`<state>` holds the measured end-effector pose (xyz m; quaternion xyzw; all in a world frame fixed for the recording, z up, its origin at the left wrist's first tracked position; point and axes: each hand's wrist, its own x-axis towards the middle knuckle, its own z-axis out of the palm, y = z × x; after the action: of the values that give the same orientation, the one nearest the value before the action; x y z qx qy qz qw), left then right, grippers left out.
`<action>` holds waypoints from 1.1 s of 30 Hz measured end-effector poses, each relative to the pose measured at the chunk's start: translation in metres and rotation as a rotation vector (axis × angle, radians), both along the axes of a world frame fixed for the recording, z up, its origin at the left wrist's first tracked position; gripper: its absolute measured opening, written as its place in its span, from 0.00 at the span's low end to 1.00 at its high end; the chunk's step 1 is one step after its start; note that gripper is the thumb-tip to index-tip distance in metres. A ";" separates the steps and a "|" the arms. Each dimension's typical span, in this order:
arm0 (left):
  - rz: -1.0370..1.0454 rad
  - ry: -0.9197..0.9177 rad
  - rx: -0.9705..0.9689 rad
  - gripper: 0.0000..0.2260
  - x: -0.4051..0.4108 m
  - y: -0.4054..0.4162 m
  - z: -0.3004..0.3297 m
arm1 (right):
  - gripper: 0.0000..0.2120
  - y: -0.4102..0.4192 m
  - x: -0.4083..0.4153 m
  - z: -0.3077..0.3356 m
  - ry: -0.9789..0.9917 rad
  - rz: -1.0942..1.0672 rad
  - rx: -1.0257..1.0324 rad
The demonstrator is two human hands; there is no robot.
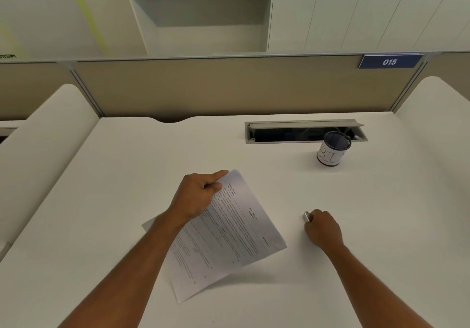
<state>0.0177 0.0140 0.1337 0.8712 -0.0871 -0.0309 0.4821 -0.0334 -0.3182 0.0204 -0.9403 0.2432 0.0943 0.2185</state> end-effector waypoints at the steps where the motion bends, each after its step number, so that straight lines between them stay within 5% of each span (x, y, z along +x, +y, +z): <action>1: -0.001 0.006 0.007 0.16 0.000 0.000 0.000 | 0.08 0.001 0.002 0.004 0.007 -0.041 0.082; 3: -0.003 0.015 0.025 0.17 -0.001 0.001 0.000 | 0.04 0.006 0.006 0.016 -0.056 -0.183 0.334; 8: -0.026 -0.009 0.055 0.13 -0.002 0.001 0.000 | 0.09 0.022 0.006 0.063 -0.382 -0.514 1.535; 12: -0.056 -0.042 0.060 0.11 -0.004 -0.002 0.001 | 0.12 0.039 0.002 0.094 -0.381 -0.514 1.918; 20: -0.051 -0.051 0.020 0.12 -0.006 -0.002 0.006 | 0.17 0.062 -0.015 0.100 -0.307 -0.500 2.027; 33: -0.092 -0.052 0.058 0.13 -0.009 -0.005 0.010 | 0.20 0.069 -0.023 0.109 -0.168 0.065 1.783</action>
<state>0.0085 0.0090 0.1435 0.8805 -0.1384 -0.0330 0.4522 -0.0560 -0.2496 0.1292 -0.4314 0.0358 0.1850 0.8823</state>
